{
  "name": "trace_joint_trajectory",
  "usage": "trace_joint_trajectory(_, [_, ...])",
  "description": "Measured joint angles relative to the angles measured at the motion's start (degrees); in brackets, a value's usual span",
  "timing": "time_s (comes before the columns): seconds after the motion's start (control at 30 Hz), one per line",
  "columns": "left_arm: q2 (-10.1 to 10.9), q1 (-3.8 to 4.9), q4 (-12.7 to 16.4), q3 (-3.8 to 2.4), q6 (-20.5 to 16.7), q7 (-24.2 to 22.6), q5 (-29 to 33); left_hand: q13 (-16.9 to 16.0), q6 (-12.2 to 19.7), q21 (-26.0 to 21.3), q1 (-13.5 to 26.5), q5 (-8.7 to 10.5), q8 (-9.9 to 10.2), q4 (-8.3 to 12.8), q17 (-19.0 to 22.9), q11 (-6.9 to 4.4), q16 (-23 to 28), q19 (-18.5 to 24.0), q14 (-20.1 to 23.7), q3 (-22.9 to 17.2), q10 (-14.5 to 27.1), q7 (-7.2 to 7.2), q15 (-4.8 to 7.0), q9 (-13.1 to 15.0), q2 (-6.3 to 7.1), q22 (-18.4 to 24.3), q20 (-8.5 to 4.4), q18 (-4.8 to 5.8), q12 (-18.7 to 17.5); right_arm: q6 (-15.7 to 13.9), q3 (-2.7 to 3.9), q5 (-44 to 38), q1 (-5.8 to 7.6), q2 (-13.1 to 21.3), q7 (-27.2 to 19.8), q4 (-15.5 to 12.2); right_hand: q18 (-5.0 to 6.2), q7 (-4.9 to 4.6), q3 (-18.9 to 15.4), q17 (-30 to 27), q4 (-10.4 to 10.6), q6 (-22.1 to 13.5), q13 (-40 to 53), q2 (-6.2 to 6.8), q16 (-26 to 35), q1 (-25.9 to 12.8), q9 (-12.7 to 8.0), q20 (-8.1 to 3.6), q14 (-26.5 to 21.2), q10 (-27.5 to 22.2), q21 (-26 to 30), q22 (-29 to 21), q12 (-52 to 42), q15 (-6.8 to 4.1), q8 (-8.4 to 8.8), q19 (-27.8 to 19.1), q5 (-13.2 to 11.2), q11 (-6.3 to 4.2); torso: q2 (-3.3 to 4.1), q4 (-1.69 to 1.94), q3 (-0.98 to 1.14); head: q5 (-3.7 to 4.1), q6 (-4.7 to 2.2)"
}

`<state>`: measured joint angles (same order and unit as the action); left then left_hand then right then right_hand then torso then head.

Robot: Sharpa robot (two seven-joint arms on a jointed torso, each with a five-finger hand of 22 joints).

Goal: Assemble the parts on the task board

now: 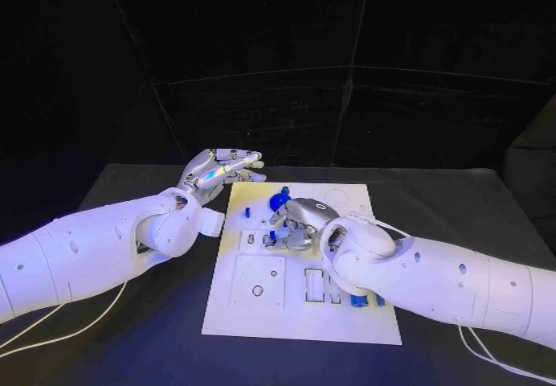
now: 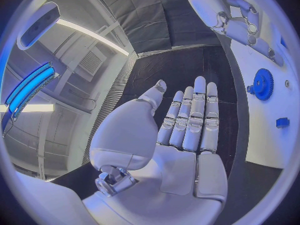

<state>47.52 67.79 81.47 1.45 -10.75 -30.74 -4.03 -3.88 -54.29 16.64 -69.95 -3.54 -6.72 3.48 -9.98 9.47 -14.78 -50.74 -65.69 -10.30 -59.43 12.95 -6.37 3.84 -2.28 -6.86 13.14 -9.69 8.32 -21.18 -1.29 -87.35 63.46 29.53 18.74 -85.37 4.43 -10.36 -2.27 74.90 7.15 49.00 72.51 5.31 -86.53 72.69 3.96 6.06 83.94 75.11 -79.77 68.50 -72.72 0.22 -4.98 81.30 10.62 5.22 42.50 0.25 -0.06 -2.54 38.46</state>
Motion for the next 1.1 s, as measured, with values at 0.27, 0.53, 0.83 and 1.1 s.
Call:
trace_joint_trajectory(0.27, [0.98, 0.00, -0.18, -0.01, -1.11, 2.88, -2.50, -0.94, -4.11, 8.75, 2.24, 0.00, -0.40, -0.19, -7.12, -4.43, -11.02, -14.79, -17.47, 0.01, -10.66, -3.65, 5.77, 0.05, 0.51, -3.60, -5.77, 0.01, 2.19, -6.65, 0.90, 2.74, 1.18, 8.48, -5.88, -8.83, 0.01, 0.43, -0.61, 0.00, 0.10, 0.43, 0.44, -2.23, 0.37, 3.08, 0.30, 0.00, 0.00, 0.22, 0.18, -0.06, -0.95, 0.00, -2.14, 0.00, 2.37, -0.22, -0.21, 0.00, 0.04, -0.20, -0.44])
trace_joint_trajectory(0.53, [2.02, 0.31, -0.97, 0.00, -1.25, 16.61, -13.83, -7.72, -7.14, 19.97, 5.47, 0.00, -2.46, -2.46, -55.99, -8.05, -58.08, -26.11, -18.30, 1.79, -20.57, -6.69, 8.88, 1.04, 2.24, -9.83, -9.72, 0.01, 9.97, -5.84, 1.70, 13.69, 7.24, 16.67, -11.67, -10.63, 0.00, 0.83, -0.29, 0.00, -1.17, 0.83, -1.54, -3.90, 1.90, 6.11, 0.31, -0.24, 0.00, -1.13, 2.07, -3.34, 0.39, 0.00, -2.99, -0.84, 3.91, -0.51, -1.33, 0.00, 0.02, -0.42, -0.12])
trace_joint_trajectory(0.83, [0.55, 2.90, -0.57, -0.01, 5.21, 38.30, -30.20, -34.12, -2.86, 51.87, 9.13, -0.24, -13.13, -12.80, -64.97, -8.66, -72.84, -32.85, -18.37, 8.83, -11.66, -8.05, 9.77, 6.73, 0.38, -48.30, -10.98, 3.59, 39.98, -3.61, 1.72, 24.67, 9.66, 21.08, -13.29, -7.59, 0.01, 0.82, -0.45, 0.00, -1.33, 0.84, -1.58, -4.13, 2.18, 6.34, 0.31, -0.45, 0.00, -1.12, 2.36, -3.70, 0.39, 0.00, -3.23, -1.04, 4.90, -0.51, -2.91, -0.02, 0.57, -0.92, 0.90])
trace_joint_trajectory(1.1, [-3.84, 4.68, -2.04, -0.04, 14.12, 51.36, -43.82, -43.62, -0.95, 54.77, 8.62, -0.24, -20.45, -17.81, -64.97, -9.06, -73.43, -32.84, -18.35, 13.35, -11.09, -8.37, 9.78, 10.61, -1.11, -52.31, -10.98, 3.57, 49.87, -2.86, 1.71, 28.69, 10.04, 21.06, -12.96, -6.04, 0.01, 0.82, -0.68, 0.00, -1.57, 0.84, -1.73, -4.50, 2.56, 6.71, 0.30, -0.24, 0.00, -1.12, 2.63, -4.13, 0.39, 0.00, -3.83, -1.25, 6.91, -0.51, -4.00, 0.14, 1.13, -1.25, 1.40])
